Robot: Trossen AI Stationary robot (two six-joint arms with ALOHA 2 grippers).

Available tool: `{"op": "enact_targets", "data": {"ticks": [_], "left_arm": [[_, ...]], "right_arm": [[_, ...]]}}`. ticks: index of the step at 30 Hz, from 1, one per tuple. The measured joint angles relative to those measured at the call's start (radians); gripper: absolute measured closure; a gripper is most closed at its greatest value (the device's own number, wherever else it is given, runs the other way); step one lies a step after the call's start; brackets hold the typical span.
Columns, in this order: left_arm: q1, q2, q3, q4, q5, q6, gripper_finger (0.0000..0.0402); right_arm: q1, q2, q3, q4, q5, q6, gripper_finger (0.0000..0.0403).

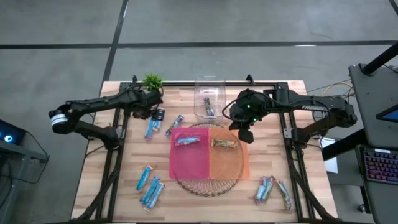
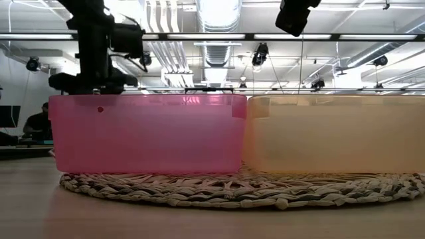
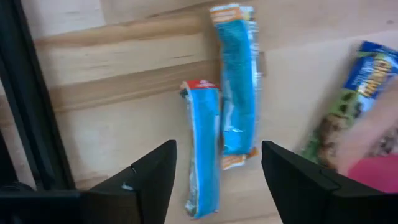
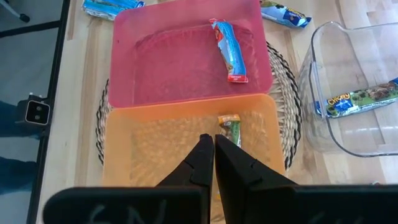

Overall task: Pick and place Granola Bars by type
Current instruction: Put the red granola bar into the red bin

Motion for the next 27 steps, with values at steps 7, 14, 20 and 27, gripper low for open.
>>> {"op": "enact_targets", "data": {"ticks": [7,14,20,27], "left_arm": [[0.029,0.0,-0.036,0.045,0.003,0.032,0.0184],[0.03,0.058,-0.086,0.126,0.022,0.047,0.0184],[0.03,0.121,-0.086,0.132,0.022,0.055,0.0184],[0.03,0.198,-0.085,0.148,0.022,0.069,0.0184]], "right_arm": [[0.0,0.0,-0.001,0.0,0.0,0.004,0.0394],[0.0,0.0,-0.003,0.0,0.0,0.007,0.0394],[0.0,0.0,-0.003,0.0,0.0,0.02,0.0394],[0.0,0.0,-0.003,0.0,0.0,0.025,0.0394]]}}
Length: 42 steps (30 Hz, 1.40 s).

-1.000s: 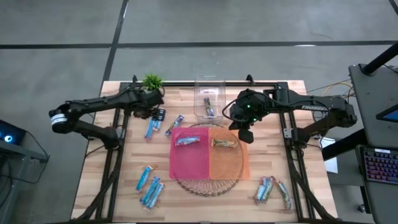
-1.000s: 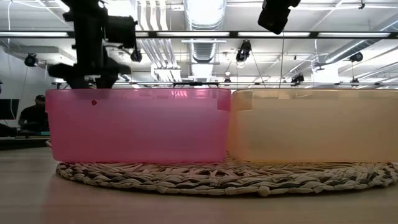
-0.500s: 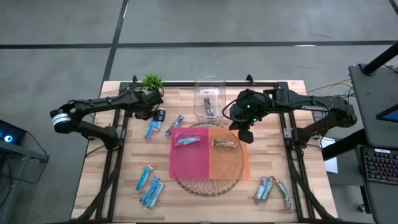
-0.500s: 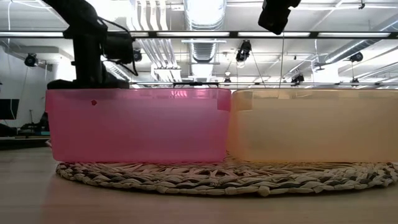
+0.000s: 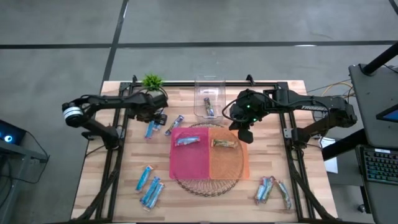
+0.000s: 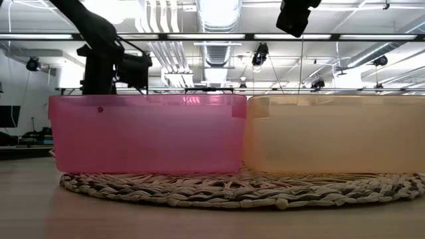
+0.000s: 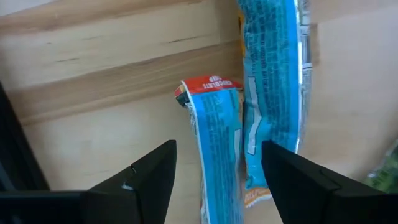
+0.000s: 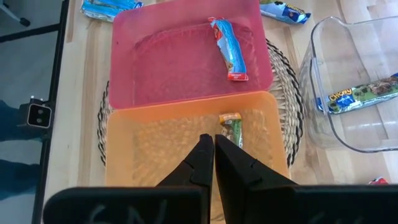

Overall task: Pick and place Granola Bars by type
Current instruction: Put the red granola bar into the red bin

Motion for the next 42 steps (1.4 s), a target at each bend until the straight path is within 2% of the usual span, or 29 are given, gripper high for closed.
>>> {"op": "enact_targets", "data": {"ticks": [17,42], "left_arm": [[0.0,0.033,0.0,-0.034,0.0,-0.003,0.0184],[0.0,0.035,-0.002,0.013,0.007,0.005,0.0184]], "right_arm": [[0.0,0.0,0.0,0.0,0.0,0.0,0.0394],[0.0,0.0,-0.002,0.0,0.0,0.0,0.0394]]}}
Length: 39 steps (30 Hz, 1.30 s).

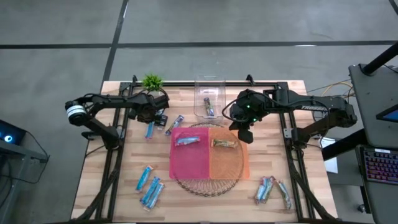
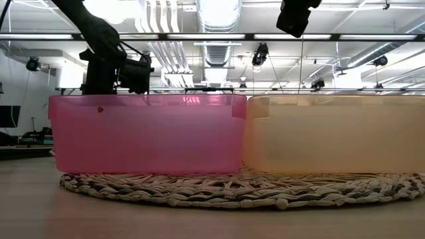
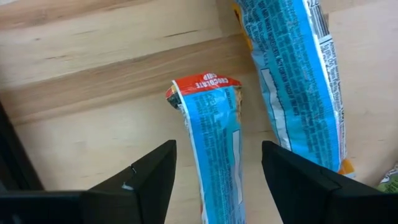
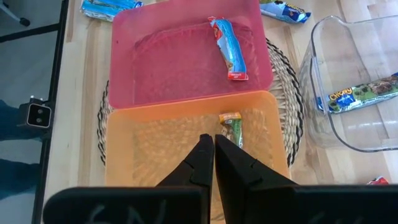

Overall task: Pick and place Granola Bars by type
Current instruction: Put the red granola bar into the red bin

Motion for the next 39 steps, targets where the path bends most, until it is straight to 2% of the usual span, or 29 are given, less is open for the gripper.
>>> {"op": "enact_targets", "data": {"ticks": [18,30,39], "left_arm": [[0.0,-0.002,-0.06,0.064,0.043,-0.022,0.0188],[0.0,-0.002,-0.061,0.079,0.073,-0.019,0.0292],[0.0,-0.002,-0.061,0.08,0.083,-0.007,0.0329]], "right_arm": [[0.0,0.0,0.0,0.0,0.0,0.0,0.0394],[0.0,0.0,0.0,0.0,0.0,0.0,0.0394],[0.0,0.0,0.0,0.0,0.0,-0.001,0.0394]]}}
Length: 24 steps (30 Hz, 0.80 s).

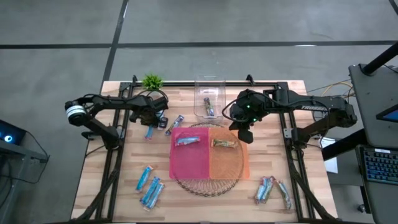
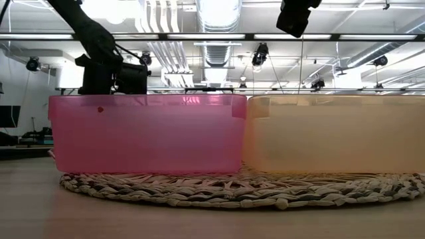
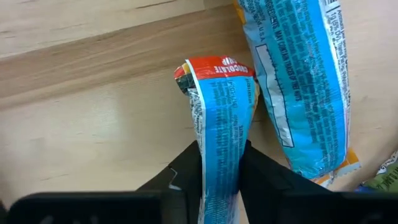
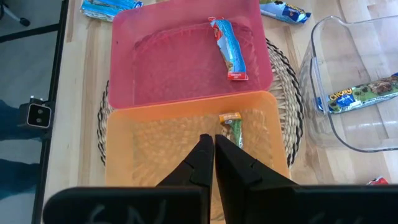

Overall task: Pick and place Granola Bars by type
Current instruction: Put the red granola bar into the red bin

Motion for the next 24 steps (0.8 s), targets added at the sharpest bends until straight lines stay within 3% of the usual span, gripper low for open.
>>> {"op": "enact_targets", "data": {"ticks": [24], "left_arm": [[0.0,-0.003,0.057,-0.056,0.021,0.045,0.0344]], "right_arm": [[0.0,0.0,0.0,0.0,0.0,-0.001,0.0394]]}}
